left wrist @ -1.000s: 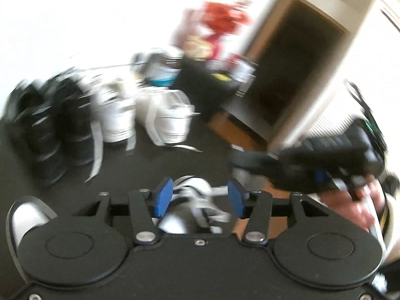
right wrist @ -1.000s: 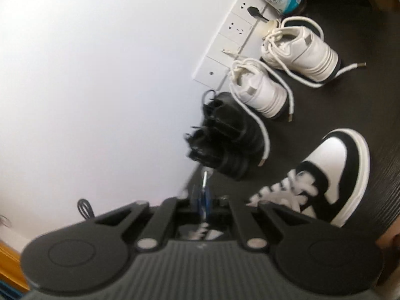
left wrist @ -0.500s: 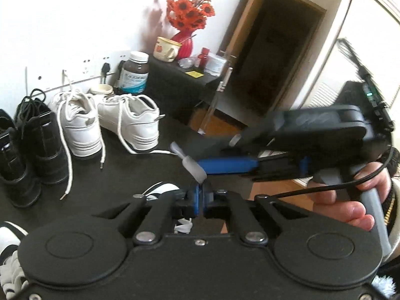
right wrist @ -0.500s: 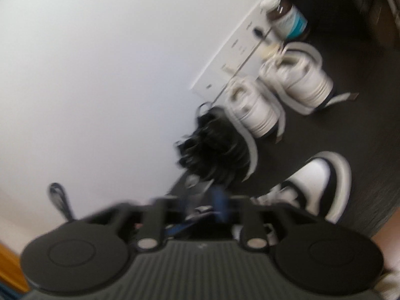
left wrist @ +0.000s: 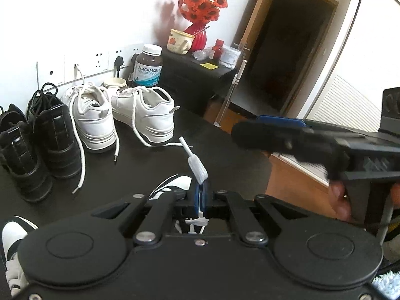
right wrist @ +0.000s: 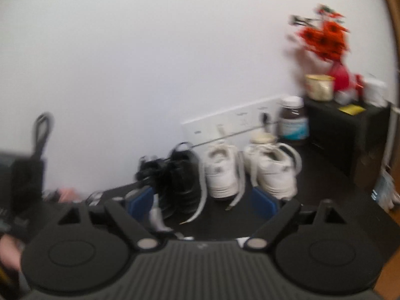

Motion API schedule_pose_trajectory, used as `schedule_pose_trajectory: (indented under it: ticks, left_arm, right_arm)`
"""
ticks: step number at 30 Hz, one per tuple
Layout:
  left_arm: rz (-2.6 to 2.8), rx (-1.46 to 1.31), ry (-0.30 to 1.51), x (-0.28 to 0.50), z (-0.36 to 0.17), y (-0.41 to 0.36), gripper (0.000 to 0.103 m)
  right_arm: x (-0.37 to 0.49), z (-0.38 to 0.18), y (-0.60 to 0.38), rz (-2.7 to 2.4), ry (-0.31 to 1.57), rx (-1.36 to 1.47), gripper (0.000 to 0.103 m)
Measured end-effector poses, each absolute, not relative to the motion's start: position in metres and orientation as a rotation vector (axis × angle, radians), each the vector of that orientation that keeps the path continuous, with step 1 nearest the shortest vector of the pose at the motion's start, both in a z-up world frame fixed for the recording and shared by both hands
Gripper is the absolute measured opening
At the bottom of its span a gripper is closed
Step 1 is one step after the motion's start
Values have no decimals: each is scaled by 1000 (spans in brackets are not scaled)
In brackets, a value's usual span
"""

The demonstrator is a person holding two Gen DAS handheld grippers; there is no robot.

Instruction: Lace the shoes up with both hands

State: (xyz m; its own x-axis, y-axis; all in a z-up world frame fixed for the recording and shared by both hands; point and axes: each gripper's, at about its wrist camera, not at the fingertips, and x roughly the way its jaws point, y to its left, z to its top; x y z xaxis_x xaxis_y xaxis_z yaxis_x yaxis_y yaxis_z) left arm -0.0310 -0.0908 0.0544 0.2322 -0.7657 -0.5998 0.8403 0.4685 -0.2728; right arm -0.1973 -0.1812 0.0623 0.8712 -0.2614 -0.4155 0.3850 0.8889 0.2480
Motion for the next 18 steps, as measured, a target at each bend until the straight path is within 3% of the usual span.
schedule_pose_trajectory:
  ticks: [10, 18]
  left_arm:
    - [-1094, 137, 768, -33, 52, -92, 2]
    - [-1095, 132, 769, -34, 53, -91, 2]
  right_arm:
    - [-192, 63, -184, -335, 384, 371, 83]
    - [-194, 61, -186, -270, 402, 409, 38]
